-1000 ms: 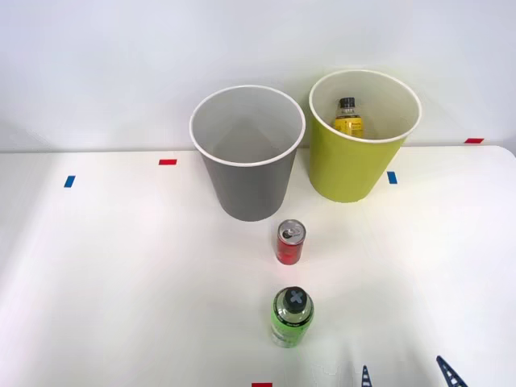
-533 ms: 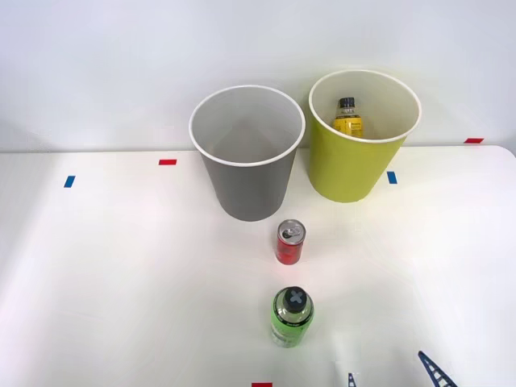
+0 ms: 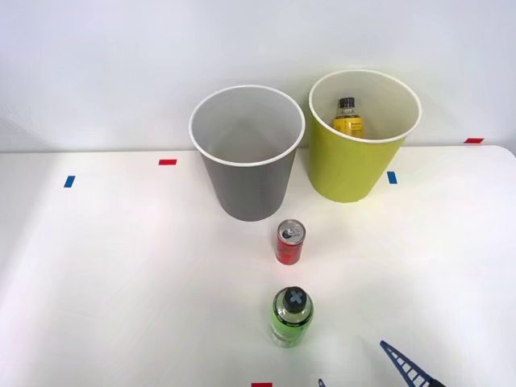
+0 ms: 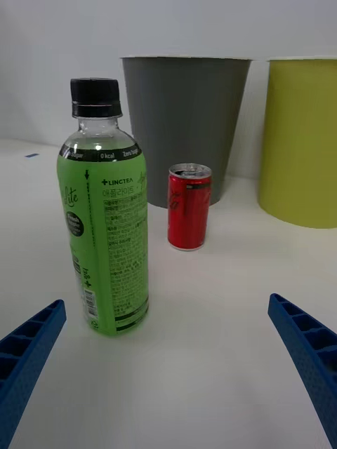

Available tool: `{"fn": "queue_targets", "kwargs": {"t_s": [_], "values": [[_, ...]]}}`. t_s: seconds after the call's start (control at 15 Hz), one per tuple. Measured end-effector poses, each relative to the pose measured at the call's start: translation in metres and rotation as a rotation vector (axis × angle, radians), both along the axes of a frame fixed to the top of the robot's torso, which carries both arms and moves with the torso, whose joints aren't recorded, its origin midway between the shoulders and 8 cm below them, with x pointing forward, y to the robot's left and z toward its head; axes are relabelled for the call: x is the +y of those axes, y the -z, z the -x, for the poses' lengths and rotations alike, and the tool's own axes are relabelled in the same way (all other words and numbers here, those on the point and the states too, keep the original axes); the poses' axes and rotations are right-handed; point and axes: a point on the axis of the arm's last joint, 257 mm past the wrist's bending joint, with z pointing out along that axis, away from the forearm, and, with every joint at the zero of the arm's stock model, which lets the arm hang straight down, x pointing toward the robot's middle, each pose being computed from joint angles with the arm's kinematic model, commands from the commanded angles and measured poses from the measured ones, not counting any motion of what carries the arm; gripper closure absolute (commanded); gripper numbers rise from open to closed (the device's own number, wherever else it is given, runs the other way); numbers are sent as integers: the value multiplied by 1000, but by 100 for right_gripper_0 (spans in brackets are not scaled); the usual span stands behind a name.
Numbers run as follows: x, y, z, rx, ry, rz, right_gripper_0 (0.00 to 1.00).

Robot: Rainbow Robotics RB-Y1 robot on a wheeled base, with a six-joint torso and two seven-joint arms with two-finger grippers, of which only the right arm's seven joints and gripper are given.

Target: Put cans in the gray bin, plastic bottles in the light green bin

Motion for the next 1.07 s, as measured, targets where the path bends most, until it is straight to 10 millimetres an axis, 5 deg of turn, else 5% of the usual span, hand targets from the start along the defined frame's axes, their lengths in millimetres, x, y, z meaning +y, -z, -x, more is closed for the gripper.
{"fn": "queue_targets", "kwargs": {"t_s": [0.87, 1.07], "values": [[35, -21, -14, -86, -131, -18, 0], [40, -10, -23, -103, -145, -17, 0]]}}
